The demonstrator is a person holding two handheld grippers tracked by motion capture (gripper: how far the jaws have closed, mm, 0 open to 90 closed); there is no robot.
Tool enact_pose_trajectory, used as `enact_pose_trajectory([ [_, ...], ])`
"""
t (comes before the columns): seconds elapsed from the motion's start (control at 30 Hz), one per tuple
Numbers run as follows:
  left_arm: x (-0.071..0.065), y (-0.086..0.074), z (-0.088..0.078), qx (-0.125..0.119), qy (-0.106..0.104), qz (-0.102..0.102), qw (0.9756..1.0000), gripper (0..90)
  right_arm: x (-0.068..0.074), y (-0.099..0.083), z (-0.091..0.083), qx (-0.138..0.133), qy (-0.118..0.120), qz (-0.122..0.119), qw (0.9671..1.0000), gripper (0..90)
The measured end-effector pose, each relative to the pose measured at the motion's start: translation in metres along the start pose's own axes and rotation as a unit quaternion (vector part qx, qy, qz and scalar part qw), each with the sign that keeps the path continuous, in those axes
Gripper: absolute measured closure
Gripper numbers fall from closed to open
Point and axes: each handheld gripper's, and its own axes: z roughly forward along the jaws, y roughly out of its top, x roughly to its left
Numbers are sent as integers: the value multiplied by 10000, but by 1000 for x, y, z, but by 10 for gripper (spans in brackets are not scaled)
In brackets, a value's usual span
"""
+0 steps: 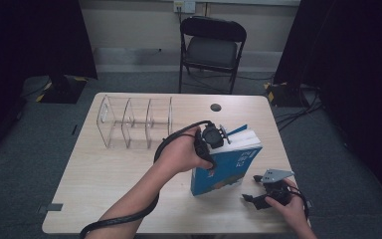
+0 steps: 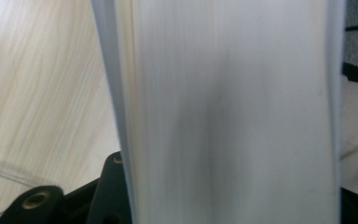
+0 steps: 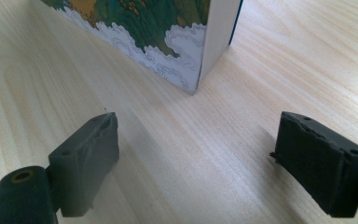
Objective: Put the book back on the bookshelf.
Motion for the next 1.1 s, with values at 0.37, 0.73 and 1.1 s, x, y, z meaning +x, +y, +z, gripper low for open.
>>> enact_pose_trajectory([
  [0.37, -1, 5, 5, -297, 9, -48, 9995, 591, 0, 0, 0, -4, 5, -13, 10000, 129],
  [0.73, -6, 8, 2, -220, -55, -204, 9995, 613, 0, 0, 0, -3, 12, -5, 10000, 128],
  [1.1, 0, 9, -11, 121, -118, -493, 9986, 616, 0, 0, 0, -4, 12, -5, 10000, 129],
])
